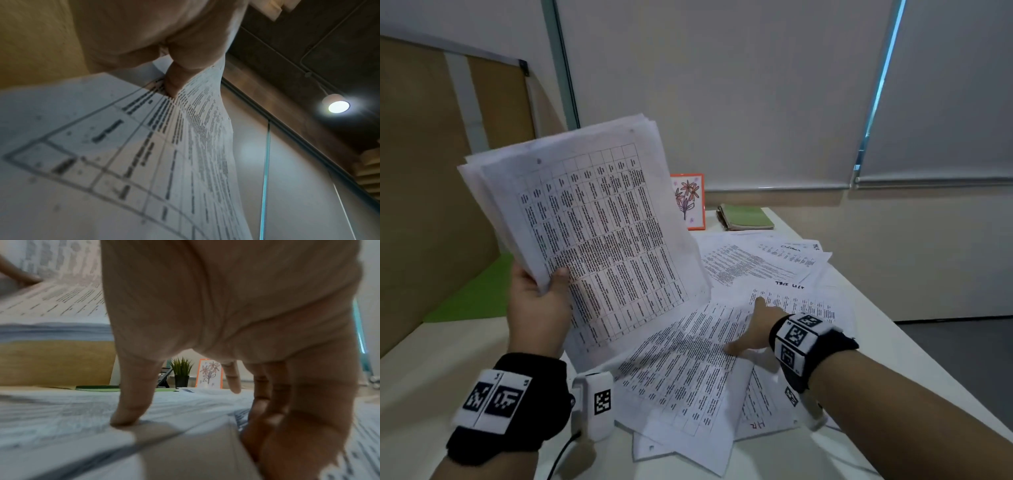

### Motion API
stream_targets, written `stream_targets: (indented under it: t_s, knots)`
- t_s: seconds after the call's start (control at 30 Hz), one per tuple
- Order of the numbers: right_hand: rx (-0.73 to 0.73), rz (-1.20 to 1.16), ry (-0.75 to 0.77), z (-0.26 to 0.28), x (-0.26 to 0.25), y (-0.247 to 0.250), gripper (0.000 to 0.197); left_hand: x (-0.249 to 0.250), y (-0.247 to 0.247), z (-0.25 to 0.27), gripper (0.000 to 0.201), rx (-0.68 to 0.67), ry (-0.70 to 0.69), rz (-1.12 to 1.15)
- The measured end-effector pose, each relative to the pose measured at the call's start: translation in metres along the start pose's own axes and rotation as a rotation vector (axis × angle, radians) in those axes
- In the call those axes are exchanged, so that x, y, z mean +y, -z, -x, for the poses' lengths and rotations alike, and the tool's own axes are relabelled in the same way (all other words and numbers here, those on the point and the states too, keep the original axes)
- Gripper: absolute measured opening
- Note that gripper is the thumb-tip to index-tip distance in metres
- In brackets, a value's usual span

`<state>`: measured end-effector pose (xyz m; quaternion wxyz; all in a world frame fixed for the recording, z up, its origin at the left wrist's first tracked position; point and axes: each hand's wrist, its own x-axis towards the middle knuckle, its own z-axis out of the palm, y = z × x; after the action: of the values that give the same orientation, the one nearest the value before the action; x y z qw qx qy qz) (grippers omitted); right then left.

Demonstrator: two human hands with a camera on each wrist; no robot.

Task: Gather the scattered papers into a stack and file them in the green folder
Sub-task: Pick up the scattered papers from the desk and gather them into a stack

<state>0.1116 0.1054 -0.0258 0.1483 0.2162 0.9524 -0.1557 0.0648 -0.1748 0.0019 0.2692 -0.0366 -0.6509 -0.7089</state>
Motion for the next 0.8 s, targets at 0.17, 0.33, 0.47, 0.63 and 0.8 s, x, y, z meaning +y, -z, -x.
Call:
stream_targets:
  t_s: [0.17, 0.33, 0.47, 0.63, 0.8]
  knots:
    - [0.005, -0.061, -0.054, -0.001, -0.007, 0.000, 0.113, -0.010, 0.005, 0.000, 0.036, 0.006, 0.027, -0.019]
    - [0.056, -0.193, -0.004, 0.000, 0.000, 0.009, 0.099, -0.014, 0.011, 0.000, 0.032, 0.032, 0.061, -0.039]
    - [0.199, -0.519, 0.051, -0.001, 0.025, 0.025, 0.069, -0.012, 0.018, -0.001, 0.032, 0.042, 0.042, -0.040]
    - [0.501, -0.986, 0.188, -0.008, 0.059, 0.040, 0.028, -0.011, 0.022, 0.000, 0.031, 0.068, 0.023, -0.070]
    - [0.625, -1.252, 0.386, 0.008, 0.081, 0.062, 0.027, -0.010, 0.022, 0.002, 0.031, 0.089, 0.047, -0.087]
